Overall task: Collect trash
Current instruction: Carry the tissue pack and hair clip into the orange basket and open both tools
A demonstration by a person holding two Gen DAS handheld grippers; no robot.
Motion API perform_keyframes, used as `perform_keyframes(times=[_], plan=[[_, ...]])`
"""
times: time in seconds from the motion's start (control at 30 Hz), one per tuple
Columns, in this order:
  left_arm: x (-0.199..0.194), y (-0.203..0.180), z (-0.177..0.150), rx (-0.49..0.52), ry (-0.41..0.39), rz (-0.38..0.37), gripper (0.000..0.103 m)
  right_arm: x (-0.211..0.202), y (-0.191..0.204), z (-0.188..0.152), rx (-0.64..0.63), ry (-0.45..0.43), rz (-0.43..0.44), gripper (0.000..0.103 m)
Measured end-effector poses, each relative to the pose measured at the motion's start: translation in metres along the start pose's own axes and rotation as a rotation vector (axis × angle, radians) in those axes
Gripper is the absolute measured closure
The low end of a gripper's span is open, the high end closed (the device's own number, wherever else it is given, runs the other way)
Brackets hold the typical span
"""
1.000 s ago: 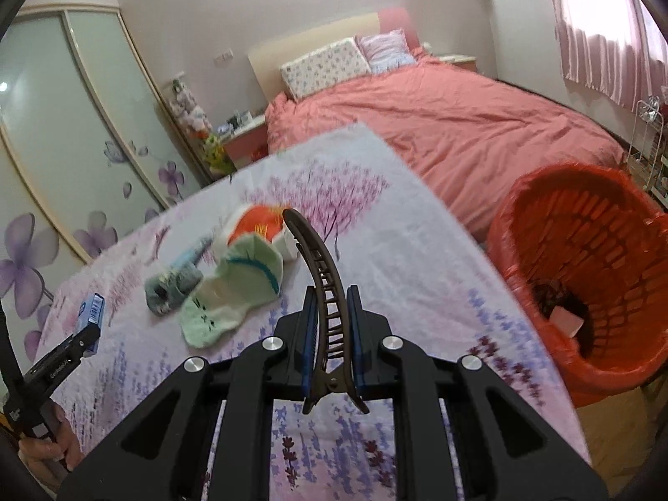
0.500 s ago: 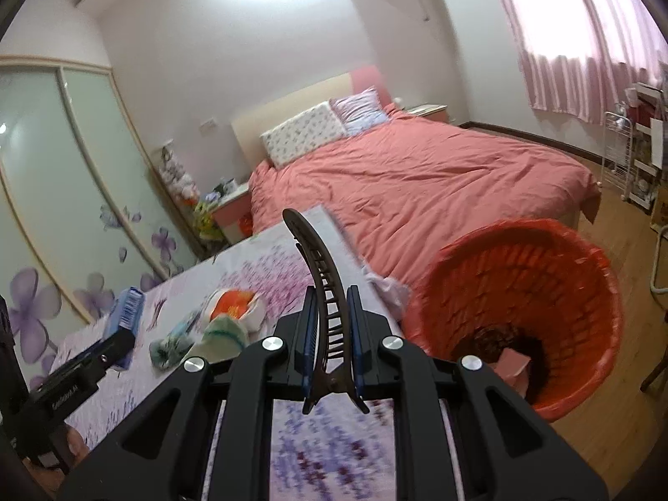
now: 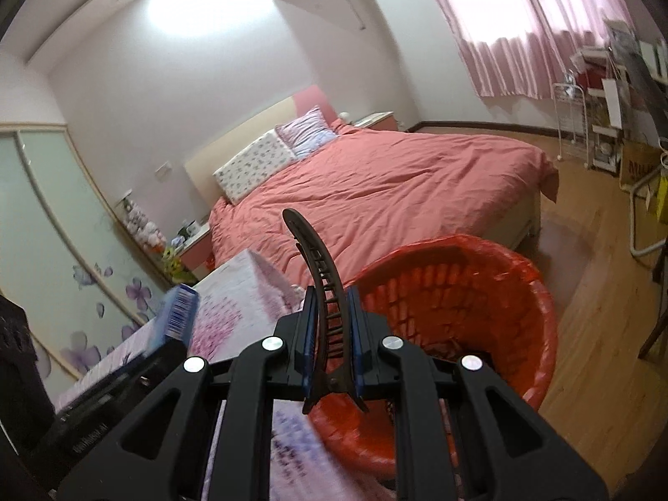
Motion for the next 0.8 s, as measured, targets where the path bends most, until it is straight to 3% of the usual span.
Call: perform_keyframes(times=[0.23, 0.33, 0.43, 0.8], plan=[[0.05, -0.024, -0.012, 0.034, 0.069, -0.008, 0.048, 0.019, -0.035, 0.007, 0.06, 0.003, -0.021, 0.087], [0.063, -0.02, -0.019, 0.041, 0.095, 0.02, 0.04, 0.021, -0.045, 0.002, 0.075, 0.016, -0.04, 0.066], [0.068, -0.005, -0.026, 0.04, 0.113, 0.06, 0.039, 0.02, -0.053, -0.005, 0.079, 0.029, -0.062, 0.063], [0.026, 0.071, -0.046, 0.041, 0.088, 0.222, 0.039, 0.017, -0.024, -0.022, -0.037, 0.069, -0.118, 0.063]])
Point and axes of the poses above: each gripper's, at about its wrist camera, not at the fingertips, and x roughly the way its jaws point, y to its left, z to its top, the point moved 8 cm from there along x, roughly the way its jaws point, and after that the axes turned 7 degrees about z, right-handed, at the moved point
